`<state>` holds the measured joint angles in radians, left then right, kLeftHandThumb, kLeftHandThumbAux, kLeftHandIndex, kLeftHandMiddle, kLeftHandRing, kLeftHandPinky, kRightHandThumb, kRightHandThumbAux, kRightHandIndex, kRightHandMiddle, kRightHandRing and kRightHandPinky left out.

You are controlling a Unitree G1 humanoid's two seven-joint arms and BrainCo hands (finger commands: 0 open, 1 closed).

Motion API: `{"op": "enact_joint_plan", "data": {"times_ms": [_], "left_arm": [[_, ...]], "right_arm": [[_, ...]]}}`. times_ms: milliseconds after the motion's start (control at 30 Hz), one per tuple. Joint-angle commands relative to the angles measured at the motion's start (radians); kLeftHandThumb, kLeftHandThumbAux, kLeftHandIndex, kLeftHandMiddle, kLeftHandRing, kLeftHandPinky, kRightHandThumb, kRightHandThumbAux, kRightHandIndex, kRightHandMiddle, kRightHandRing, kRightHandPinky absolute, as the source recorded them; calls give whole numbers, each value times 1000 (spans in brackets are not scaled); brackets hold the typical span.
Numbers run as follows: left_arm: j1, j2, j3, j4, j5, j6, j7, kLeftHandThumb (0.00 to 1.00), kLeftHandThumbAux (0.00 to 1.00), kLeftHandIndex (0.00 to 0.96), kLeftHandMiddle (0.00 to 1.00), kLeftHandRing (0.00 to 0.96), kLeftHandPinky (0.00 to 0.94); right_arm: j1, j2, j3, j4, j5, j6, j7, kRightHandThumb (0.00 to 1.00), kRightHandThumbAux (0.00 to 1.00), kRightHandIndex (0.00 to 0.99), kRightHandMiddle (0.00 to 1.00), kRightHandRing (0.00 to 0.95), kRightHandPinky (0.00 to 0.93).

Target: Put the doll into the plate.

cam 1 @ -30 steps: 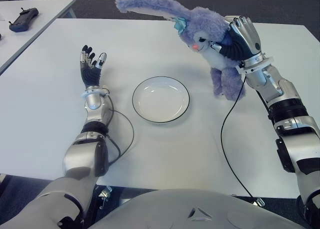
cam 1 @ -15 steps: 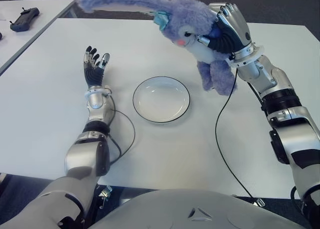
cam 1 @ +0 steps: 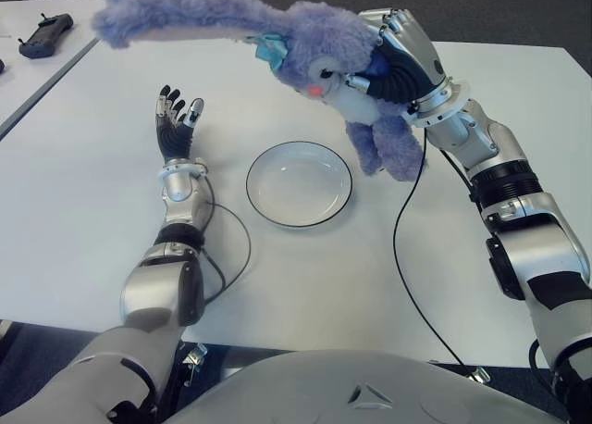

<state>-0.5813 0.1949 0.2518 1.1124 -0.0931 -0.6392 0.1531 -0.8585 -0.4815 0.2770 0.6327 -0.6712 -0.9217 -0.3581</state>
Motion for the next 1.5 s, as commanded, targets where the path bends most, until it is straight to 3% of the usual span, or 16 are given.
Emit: {"op": "enact_joint_plan", "data": {"times_ms": [33, 267, 833, 1267, 1500], "left_arm": [[259, -193, -55, 197, 67, 23, 40, 0, 526, 59, 124, 118, 107], [259, -195, -65, 198, 79, 26, 55, 0, 519, 49, 117, 108, 96], [256, -208, -78, 196, 67, 19, 69, 0, 517, 63, 128, 120, 120], [252, -214, -75, 197, 65, 18, 70, 0, 508, 70, 130, 125, 107], [253, -215, -78, 198, 71, 13, 79, 0, 498, 65, 124, 119, 118]], "right_arm": [[-41, 44, 17, 25, 48, -42, 50, 706, 716, 439, 881, 851, 852], [-57, 93, 26, 34, 65, -61, 80, 706, 716, 439, 860, 840, 841], [-19, 112, 40, 19, 81, -65, 175, 707, 715, 439, 853, 834, 841], [34, 77, 62, 3, 111, -59, 312, 704, 717, 439, 849, 825, 833], [58, 56, 61, -34, 116, -18, 384, 703, 718, 438, 847, 823, 839]]}}
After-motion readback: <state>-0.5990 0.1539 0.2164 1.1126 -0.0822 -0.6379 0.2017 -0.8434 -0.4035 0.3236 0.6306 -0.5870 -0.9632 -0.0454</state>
